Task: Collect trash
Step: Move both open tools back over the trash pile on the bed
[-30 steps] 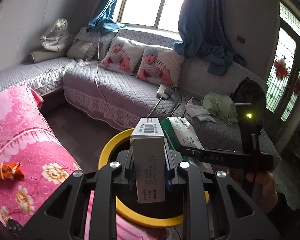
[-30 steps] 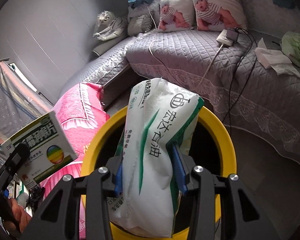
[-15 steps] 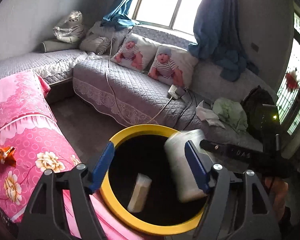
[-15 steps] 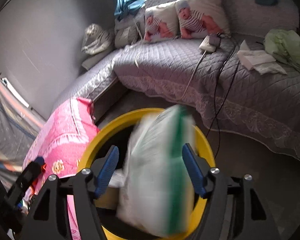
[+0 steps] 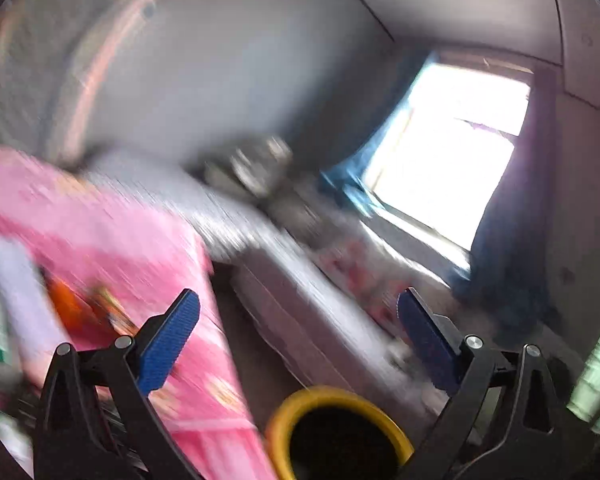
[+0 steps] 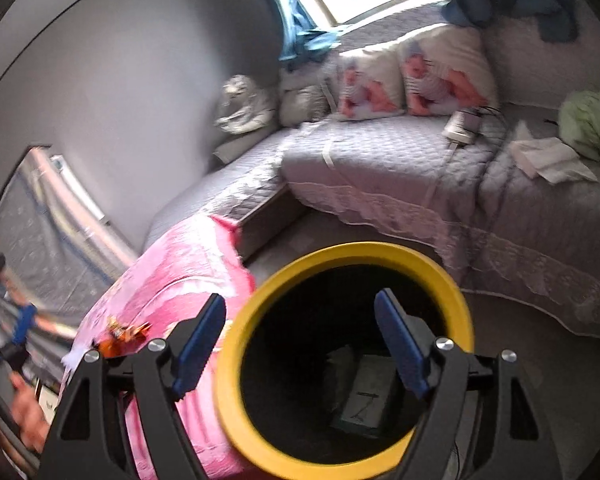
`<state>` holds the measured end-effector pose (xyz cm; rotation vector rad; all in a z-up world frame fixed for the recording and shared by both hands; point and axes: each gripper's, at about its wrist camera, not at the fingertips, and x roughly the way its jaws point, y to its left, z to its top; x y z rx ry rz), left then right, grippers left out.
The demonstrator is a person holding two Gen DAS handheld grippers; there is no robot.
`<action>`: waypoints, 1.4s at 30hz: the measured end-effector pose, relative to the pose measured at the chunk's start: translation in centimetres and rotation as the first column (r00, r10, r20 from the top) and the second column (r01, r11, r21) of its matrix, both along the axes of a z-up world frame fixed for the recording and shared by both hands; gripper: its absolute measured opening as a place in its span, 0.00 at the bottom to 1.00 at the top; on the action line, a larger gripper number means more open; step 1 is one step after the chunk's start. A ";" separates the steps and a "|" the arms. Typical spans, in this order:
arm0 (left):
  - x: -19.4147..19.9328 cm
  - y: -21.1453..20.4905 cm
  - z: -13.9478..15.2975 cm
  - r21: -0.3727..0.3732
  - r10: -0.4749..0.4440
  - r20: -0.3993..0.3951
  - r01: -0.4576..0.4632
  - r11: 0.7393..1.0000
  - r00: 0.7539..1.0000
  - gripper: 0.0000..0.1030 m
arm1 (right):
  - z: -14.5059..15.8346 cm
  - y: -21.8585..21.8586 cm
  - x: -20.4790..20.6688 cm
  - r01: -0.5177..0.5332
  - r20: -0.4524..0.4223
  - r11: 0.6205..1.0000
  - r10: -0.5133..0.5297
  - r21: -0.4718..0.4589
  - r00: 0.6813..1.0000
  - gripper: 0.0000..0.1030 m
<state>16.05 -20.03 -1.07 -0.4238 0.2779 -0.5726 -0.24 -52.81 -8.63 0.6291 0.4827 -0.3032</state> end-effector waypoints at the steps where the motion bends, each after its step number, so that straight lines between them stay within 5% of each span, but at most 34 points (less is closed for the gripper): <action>1: -0.6 0.9 1.0 0.016 0.080 0.041 -0.080 0.997 0.996 0.92 | 0.3 0.8 0.4 -0.026 0.004 1.000 0.026 -0.007 1.000 0.72; 5: -2.1 3.6 3.6 0.081 0.268 0.168 -0.284 0.955 0.949 0.92 | 1.7 3.8 2.0 -0.106 0.022 0.993 0.107 -0.045 0.994 0.73; 7: -3.1 5.4 4.7 0.072 0.372 0.236 -0.398 0.914 0.898 0.92 | 2.4 5.6 2.7 -0.150 0.038 0.986 0.153 -0.072 0.987 0.77; 12: -5.9 10.0 6.8 -0.036 0.622 0.393 -0.664 0.747 0.677 0.92 | 4.3 11.4 4.7 -0.299 0.073 0.939 0.314 -0.169 0.947 0.82; 13: -6.1 10.7 7.2 -0.036 0.616 0.407 -0.662 0.748 0.674 0.92 | 4.6 12.7 5.1 -0.331 0.080 0.925 0.350 -0.188 0.933 0.85; 17: -6.6 15.4 7.3 0.056 0.426 0.479 -0.511 0.858 0.767 0.92 | 5.0 16.4 6.5 -0.430 0.081 0.879 0.453 -0.207 0.888 0.86; 21: -6.7 20.1 4.7 0.309 0.046 0.456 -0.206 0.928 0.889 0.92 | 5.0 19.6 7.9 -0.501 0.053 0.837 0.523 -0.221 0.851 0.86; 23: -7.8 21.9 2.5 0.447 -0.116 0.408 -0.088 0.890 0.906 0.92 | 4.8 20.6 8.4 -0.523 0.042 0.824 0.543 -0.218 0.839 0.86; 24: -8.7 22.5 0.9 0.524 -0.178 0.393 -0.061 0.849 0.902 0.92 | 4.6 21.1 8.8 -0.534 0.037 0.819 0.552 -0.212 0.833 0.86; 27: -9.8 23.6 -2.5 0.633 -0.292 0.314 0.029 0.773 0.903 0.92 | 4.1 22.3 9.6 -0.560 0.016 0.804 0.574 -0.200 0.819 0.87; 29: -9.8 24.1 -4.8 0.679 -0.398 0.191 0.172 0.714 0.897 0.92 | 3.7 23.3 10.2 -0.577 -0.006 0.791 0.589 -0.203 0.808 0.87; 31: -9.4 23.8 -6.4 0.701 -0.460 0.120 0.253 0.667 0.880 0.92 | 3.5 24.2 10.6 -0.590 -0.025 0.780 0.599 -0.207 0.800 0.87; 35: -6.7 24.2 -8.3 0.687 -0.513 0.031 0.355 0.634 0.858 0.92 | 3.2 25.5 11.1 -0.610 -0.042 0.764 0.616 -0.209 0.786 0.87; 42: -3.0 23.7 -10.2 0.635 -0.638 -0.105 0.545 0.548 0.763 0.92 | 2.9 26.6 11.5 -0.622 -0.075 0.749 0.623 -0.231 0.778 0.87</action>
